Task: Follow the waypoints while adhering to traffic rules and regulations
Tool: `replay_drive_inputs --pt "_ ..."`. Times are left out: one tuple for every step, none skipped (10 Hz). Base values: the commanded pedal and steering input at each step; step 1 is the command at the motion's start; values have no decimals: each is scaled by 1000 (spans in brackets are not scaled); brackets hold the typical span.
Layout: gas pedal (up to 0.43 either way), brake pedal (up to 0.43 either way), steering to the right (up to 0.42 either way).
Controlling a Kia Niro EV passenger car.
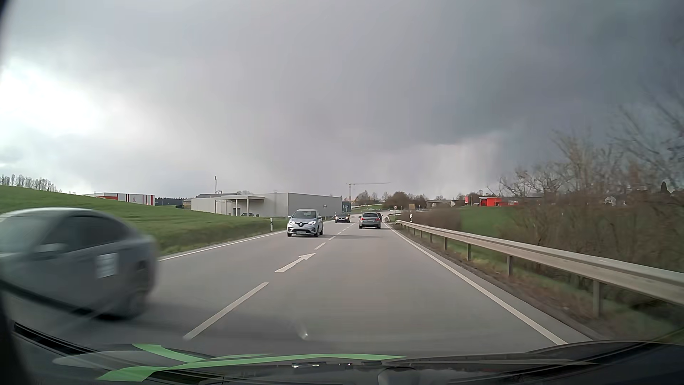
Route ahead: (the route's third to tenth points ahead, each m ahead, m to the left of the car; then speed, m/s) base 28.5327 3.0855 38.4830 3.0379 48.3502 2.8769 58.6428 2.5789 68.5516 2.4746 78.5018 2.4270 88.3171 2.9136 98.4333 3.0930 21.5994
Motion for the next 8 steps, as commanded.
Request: replay_drive_inputs --pt "177 0 -2" --pt "177 0 -2" --pt "177 0 -1" --pt "177 0 -1" --pt "177 0 -1" --pt "177 0 0" --pt "177 0 0" --pt "177 0 0"
